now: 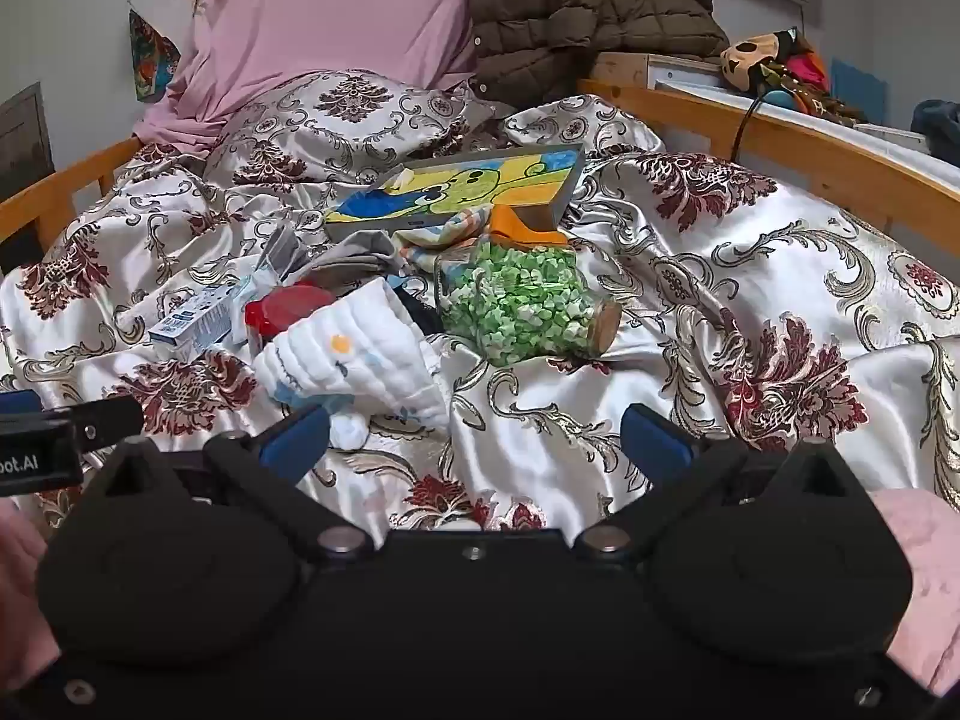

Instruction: Organize soft objects

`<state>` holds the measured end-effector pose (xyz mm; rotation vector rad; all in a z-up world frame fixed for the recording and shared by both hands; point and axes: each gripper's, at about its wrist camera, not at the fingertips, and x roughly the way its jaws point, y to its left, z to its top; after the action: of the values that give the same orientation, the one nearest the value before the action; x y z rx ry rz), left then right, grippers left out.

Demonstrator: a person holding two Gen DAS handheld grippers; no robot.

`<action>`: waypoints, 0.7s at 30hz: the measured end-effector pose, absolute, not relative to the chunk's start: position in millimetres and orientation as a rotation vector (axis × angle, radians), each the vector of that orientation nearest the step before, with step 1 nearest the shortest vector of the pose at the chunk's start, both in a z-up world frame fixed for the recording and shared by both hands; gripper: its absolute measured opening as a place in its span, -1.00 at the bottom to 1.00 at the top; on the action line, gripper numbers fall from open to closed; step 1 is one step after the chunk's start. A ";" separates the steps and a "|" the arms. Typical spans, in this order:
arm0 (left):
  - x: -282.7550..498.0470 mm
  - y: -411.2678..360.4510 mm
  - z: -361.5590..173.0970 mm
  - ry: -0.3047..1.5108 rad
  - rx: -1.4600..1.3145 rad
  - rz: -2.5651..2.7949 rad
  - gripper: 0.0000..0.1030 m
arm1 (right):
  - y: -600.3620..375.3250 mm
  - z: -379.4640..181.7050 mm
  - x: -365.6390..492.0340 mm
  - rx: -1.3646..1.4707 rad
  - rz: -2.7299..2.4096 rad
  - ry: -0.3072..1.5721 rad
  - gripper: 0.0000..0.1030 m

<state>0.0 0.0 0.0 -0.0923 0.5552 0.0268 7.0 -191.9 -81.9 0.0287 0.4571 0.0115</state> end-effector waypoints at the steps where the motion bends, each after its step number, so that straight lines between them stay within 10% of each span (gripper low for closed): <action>1: 0.1 0.2 -0.1 0.555 -0.093 0.026 0.98 | -191.9 -81.9 6.9 0.028 0.011 0.457 0.99; 21: 2.2 -3.0 -3.6 0.551 -0.083 0.024 0.98 | -191.2 -83.9 9.4 0.039 0.022 0.478 0.99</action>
<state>2.2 -3.0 -3.6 -0.0833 0.5510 0.0244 9.4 -191.2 -83.9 0.0393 0.4782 0.0221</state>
